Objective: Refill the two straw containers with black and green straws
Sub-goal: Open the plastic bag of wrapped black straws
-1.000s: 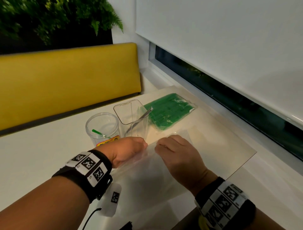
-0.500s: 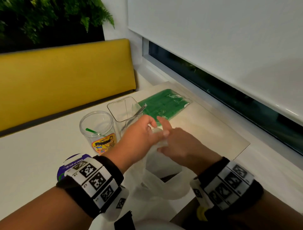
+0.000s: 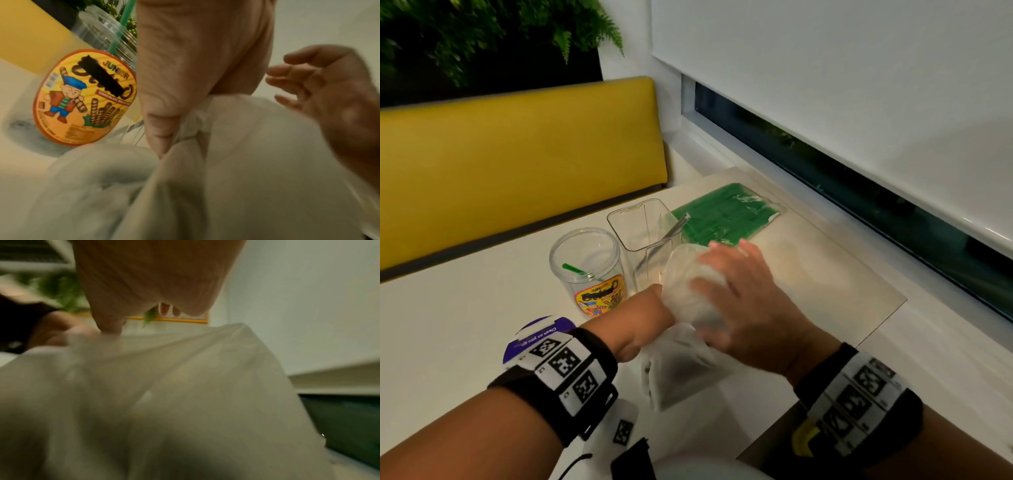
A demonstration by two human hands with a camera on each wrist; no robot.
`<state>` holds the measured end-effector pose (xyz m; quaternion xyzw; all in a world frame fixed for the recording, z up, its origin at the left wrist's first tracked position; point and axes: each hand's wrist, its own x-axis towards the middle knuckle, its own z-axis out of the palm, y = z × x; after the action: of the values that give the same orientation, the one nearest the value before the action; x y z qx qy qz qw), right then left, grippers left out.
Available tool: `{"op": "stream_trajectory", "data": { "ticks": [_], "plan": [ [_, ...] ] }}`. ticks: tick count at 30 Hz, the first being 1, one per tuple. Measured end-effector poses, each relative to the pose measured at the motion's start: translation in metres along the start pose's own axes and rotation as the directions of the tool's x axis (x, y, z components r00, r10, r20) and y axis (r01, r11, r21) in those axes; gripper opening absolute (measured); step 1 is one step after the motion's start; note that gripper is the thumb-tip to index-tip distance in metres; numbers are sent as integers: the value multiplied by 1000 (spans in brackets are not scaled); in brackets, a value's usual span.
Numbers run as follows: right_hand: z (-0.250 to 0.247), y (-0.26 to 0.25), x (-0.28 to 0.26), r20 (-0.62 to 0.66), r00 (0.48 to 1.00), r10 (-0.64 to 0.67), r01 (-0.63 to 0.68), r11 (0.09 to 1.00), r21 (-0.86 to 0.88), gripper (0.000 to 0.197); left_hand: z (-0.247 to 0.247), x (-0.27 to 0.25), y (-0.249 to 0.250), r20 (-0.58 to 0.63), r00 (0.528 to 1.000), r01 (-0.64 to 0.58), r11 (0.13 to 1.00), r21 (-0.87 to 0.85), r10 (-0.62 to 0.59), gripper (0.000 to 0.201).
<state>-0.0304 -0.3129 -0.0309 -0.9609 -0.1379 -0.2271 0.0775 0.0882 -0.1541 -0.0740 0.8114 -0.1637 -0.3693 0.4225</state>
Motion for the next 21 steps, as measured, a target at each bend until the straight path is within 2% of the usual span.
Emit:
{"op": "stream_trajectory", "data": {
  "ticks": [1,2,4,6,7,8,9,10,11,12,13,15,18,19,20,21],
  "plan": [
    [7,0,-6,59,996,-61,65,994,-82,39,0,-3,3,-1,1000,-25,995,-95,25,41],
    [13,3,-11,157,987,-27,47,992,-119,36,0,-6,9,-15,1000,-23,981,-194,21,44],
    [21,8,-19,358,927,109,-66,989,-132,42,0,-11,14,-7,999,29,923,-383,-35,49],
    [30,15,-25,387,914,119,-68,987,-143,36,4,-10,12,23,997,72,906,-417,-69,45],
    [32,16,-24,379,915,138,-95,987,-130,27,6,-10,12,11,998,64,932,-357,-64,49],
    [32,16,-21,367,909,197,-164,979,-118,22,6,-14,14,-24,999,38,979,-201,-44,60],
    [31,19,-17,372,888,270,-262,962,-73,21,6,-17,14,-62,998,16,999,41,-13,74],
    [27,21,-14,385,856,344,-378,926,12,20,6,-19,12,-108,993,-17,958,286,50,90],
    [23,25,-11,419,807,417,-507,853,128,19,7,-22,9,-130,986,-37,890,455,107,103],
    [19,27,-8,461,759,460,-601,767,225,18,9,-24,4,-137,981,-38,835,548,135,114],
    [16,29,-5,473,746,469,-637,711,299,18,11,-25,-1,-131,981,-29,772,635,144,121],
    [13,33,-4,468,750,467,-648,660,380,17,11,-28,-12,-96,989,11,602,798,109,128],
    [16,35,-6,488,743,458,-640,701,315,14,11,-35,-11,-51,995,10,427,904,85,134],
    [19,36,-9,499,740,452,-632,722,282,16,13,-33,-15,10,982,-79,365,928,187,137],
    [22,34,-11,503,732,460,-631,735,247,20,16,-33,-13,95,935,-201,290,936,340,139],
    [24,32,-14,498,729,470,-625,753,204,26,18,-32,-12,113,899,-259,304,917,423,138]
  ]
}}
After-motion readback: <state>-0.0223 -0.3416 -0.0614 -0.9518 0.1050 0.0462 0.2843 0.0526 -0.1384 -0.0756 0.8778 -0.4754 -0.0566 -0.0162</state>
